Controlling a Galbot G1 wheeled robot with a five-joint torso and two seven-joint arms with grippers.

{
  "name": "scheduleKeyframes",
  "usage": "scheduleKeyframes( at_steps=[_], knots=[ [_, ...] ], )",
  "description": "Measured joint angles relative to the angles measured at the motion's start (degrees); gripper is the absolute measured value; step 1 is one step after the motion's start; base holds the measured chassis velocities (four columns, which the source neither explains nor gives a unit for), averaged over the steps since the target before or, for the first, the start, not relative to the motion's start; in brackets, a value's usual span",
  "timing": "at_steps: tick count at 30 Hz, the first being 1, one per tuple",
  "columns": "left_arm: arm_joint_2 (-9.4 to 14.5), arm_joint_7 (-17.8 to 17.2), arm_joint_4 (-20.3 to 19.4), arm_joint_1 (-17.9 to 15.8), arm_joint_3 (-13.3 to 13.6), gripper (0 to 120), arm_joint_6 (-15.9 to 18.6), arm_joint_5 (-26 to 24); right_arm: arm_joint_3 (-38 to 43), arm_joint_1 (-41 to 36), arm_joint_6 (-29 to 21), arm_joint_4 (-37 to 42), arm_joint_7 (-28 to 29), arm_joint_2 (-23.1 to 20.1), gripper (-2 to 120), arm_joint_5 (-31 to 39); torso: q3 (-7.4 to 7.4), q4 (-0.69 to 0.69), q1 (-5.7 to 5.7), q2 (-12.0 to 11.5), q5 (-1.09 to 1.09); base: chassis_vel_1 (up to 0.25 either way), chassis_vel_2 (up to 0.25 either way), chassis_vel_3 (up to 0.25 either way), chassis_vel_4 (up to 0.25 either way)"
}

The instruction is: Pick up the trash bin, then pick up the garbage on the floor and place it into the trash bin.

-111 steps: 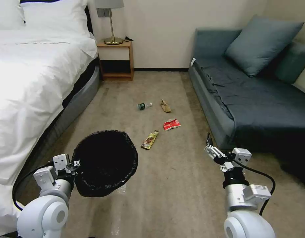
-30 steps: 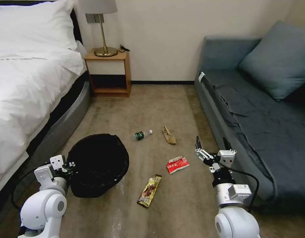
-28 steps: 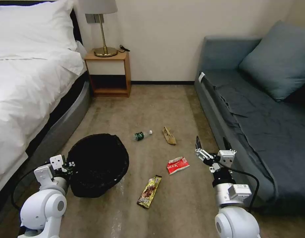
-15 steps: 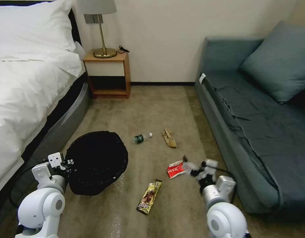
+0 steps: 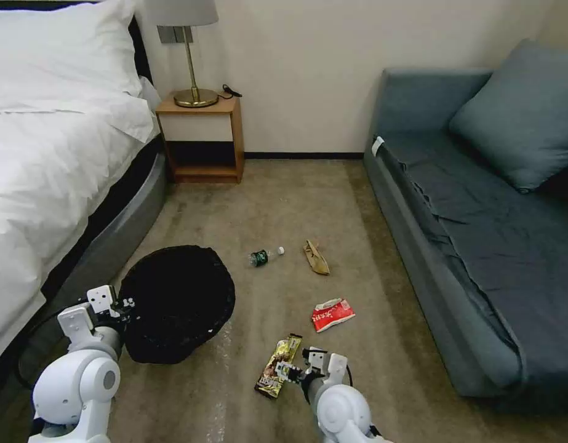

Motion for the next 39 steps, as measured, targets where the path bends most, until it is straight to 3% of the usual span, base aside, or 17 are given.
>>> scheduleKeyframes(
  at_steps=[8, 39],
  knots=[
    [0.2, 0.1, 0.7, -0.2, -0.1, 3, 0.0, 0.3, -1.7, 4.5, 3.8, -8.2, -1.8, 1.1, 100, -1.5, 0.0, 0.0, 0.0, 0.0, 0.0, 0.0, 0.0, 0.0, 0.0],
    [0.0, 0.1, 0.2, 0.7, -0.4, 3, -0.1, 1.2, -5.0, 11.7, 8.8, -21.1, -4.1, 5.1, 100, -4.6, 0.0, 0.0, 0.0, 0.0, 0.01, 0.0, 0.0, 0.0, 0.0]
  ],
)
